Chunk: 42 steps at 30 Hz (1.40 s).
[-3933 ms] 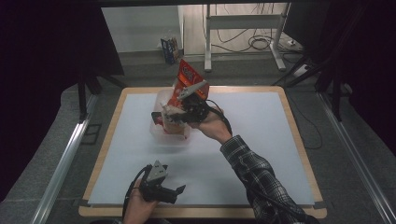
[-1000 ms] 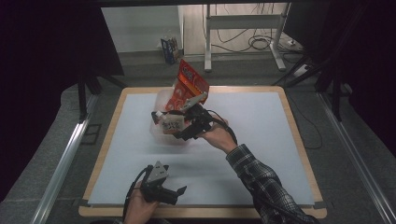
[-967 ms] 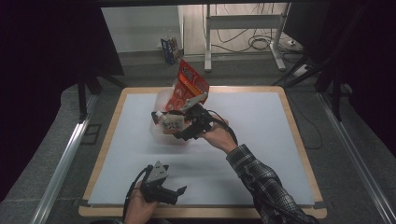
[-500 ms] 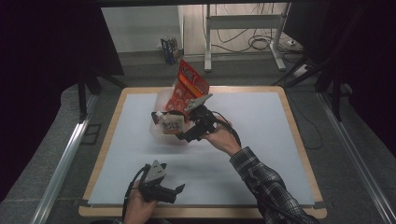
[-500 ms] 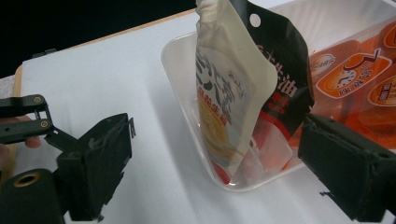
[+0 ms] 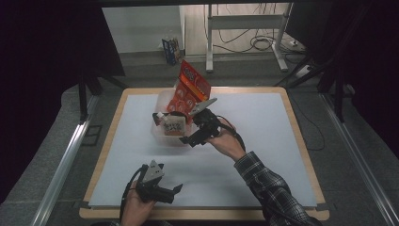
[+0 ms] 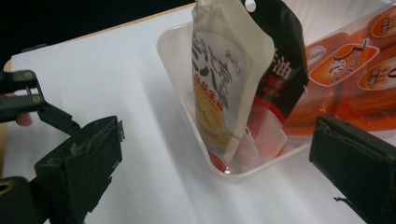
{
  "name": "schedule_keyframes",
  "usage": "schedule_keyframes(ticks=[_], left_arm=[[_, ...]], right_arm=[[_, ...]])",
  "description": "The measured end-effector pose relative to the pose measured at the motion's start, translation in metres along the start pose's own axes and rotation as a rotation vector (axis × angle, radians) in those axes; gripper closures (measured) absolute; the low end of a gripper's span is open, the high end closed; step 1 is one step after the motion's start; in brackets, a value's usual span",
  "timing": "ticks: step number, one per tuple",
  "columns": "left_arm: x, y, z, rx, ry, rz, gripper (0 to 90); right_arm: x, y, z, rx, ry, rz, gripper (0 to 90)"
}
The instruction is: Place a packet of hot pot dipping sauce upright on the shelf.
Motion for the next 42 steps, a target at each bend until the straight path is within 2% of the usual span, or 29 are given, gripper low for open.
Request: schedule_keyframes(ticks=[18, 33, 42], left_arm=[[-0.006, 0.003, 0.002, -0.012, -0.001, -0.015, 0.2], [-0.005, 0.002, 0.003, -0.019, -0.002, -0.011, 0.2], [-0.004, 0.000, 0.005, -0.034, -0.012, -0.013, 0.1]], right_arm=[[0.000, 0.014, 0.011, 0.035, 0.003, 0.021, 0.0], [-0.004, 0.025, 0.024, 0.064, -0.052, 0.032, 0.0], [-0.008, 0.033, 0.031, 0.069, -0.056, 0.046, 0.0]])
Point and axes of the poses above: each handheld gripper's, and its own axes: y roughly backward along the jaws, z roughly out of its underside, x roughly to its right, the point moved 8 cm from there along -y, roughly forward along the jaws, and after that the axes turned 10 degrees about x, right-handed, at the moved point
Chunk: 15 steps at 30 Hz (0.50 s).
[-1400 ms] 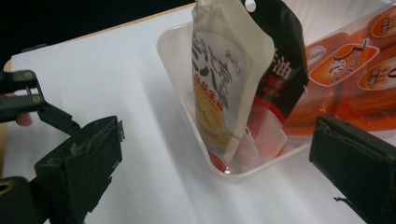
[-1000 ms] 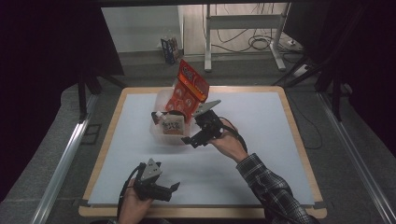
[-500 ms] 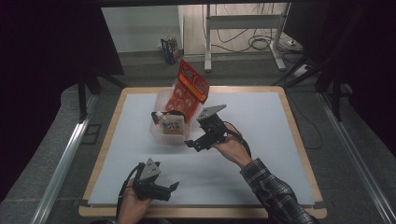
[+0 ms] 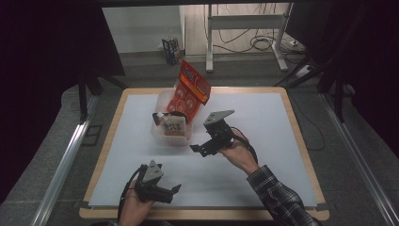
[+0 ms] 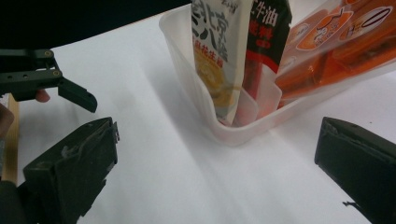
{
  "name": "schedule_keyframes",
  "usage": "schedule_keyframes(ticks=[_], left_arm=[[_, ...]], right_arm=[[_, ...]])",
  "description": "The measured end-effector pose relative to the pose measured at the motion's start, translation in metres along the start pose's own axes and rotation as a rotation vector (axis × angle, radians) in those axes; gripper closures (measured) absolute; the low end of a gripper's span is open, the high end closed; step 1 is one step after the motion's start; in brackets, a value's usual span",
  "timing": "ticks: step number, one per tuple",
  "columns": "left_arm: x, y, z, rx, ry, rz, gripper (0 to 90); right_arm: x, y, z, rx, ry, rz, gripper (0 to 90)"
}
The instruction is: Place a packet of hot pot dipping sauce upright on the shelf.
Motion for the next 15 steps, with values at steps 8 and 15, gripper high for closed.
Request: schedule_keyframes(ticks=[8, 15], left_arm=[[-0.001, 0.000, 0.000, -0.003, -0.001, -0.003, 0.1], [0.000, 0.000, 0.001, -0.006, -0.003, -0.005, 0.1]], right_arm=[[-0.005, 0.007, 0.004, 0.002, 0.029, 0.008, 0.0], [-0.007, 0.014, 0.010, -0.003, 0.057, 0.031, 0.0]])
Point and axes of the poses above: each handheld gripper's, and its own axes: y roughly backward along the jaws, z roughly out of its underside, x roughly to its right, the point moved 8 cm from there along -y, roughly forward along the jaws, and after that the axes turned 10 degrees about x, right-handed, at the moved point
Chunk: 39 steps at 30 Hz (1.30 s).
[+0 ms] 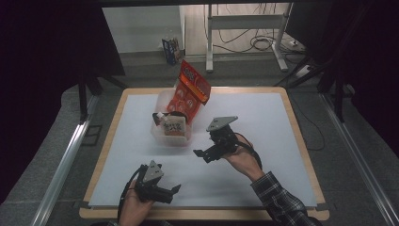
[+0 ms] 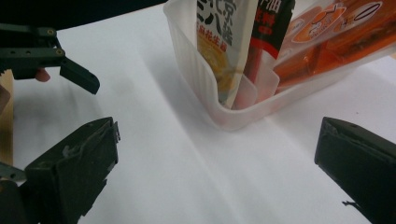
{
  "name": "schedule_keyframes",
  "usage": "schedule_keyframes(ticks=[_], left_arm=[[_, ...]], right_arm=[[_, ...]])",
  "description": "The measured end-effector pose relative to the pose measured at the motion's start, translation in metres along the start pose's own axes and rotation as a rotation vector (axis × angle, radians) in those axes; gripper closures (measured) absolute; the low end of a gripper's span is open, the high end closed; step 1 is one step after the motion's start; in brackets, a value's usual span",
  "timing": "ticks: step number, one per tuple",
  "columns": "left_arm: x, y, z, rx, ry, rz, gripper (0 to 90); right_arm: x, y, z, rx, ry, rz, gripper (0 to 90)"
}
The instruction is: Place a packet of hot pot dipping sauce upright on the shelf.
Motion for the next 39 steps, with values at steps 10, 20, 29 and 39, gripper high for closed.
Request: schedule_keyframes(ticks=[10, 20, 29, 39], left_arm=[[0.000, 0.000, 0.000, -0.001, -0.001, 0.002, 0.1], [0.000, 0.001, 0.001, -0.016, -0.018, -0.006, 0.1], [-0.001, 0.003, 0.001, -0.015, -0.013, -0.012, 0.1], [-0.002, 0.005, 0.001, -0.016, -0.007, -0.012, 0.3]], right_arm=[[-0.001, 0.006, 0.012, -0.018, 0.009, 0.017, 0.0], [-0.004, 0.011, 0.025, -0.029, -0.004, 0.012, 0.0], [-0.007, 0.018, 0.035, -0.052, 0.025, 0.021, 0.0], [-0.012, 0.031, 0.036, -0.036, 0.006, 0.017, 0.0]])
Point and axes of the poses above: each handheld gripper's, and its own axes: y roughly backward along the jaws, z roughly out of its underside, x roughly to its right, the point moved 8 cm from there along -y, roughly forward along the jaws, and after that the axes turned 10 degrees about x, right-handed, at the moved point
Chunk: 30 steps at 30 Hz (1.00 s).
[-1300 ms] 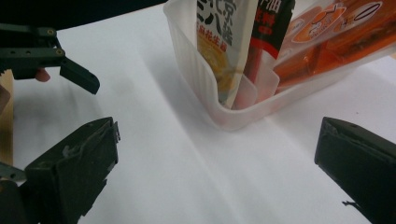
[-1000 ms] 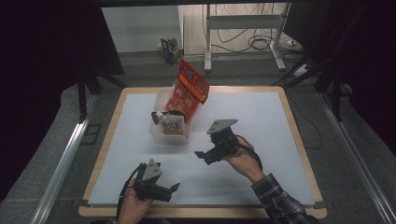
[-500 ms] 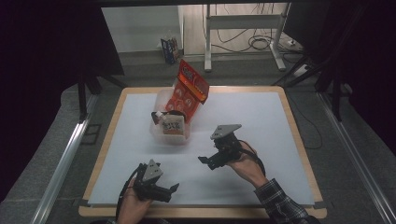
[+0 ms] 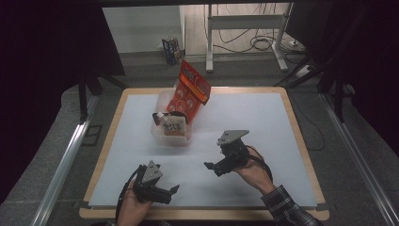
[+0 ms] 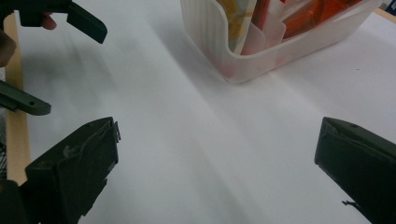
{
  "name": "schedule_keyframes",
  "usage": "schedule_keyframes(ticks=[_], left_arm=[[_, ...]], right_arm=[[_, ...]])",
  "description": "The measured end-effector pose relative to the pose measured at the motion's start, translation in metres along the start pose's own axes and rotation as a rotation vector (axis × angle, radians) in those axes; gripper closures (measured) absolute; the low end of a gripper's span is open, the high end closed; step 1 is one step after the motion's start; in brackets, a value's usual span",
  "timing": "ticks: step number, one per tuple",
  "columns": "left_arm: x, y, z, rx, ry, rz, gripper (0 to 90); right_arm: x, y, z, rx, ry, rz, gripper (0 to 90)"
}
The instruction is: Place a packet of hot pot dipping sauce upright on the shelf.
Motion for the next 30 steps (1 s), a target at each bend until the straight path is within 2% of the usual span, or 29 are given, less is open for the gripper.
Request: schedule_keyframes(ticks=[16, 30], left_arm=[[-0.001, 0.002, 0.000, -0.003, 0.005, -0.006, 0.6], [-0.004, 0.005, 0.000, -0.006, -0.001, -0.018, 0.7]], right_arm=[[-0.005, 0.023, 0.003, 0.034, -0.005, 0.017, 0.0], [-0.005, 0.039, 0.020, 0.033, -0.023, 0.042, 0.0]])
Point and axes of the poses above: each handheld gripper's, and its own axes: y roughly backward along the jaws, z roughly out of its underside, x roughly to its right, the point moved 8 cm from there along -y, roughly forward along the jaws, and after that the axes turned 10 degrees about x, right-handed, at the moved point
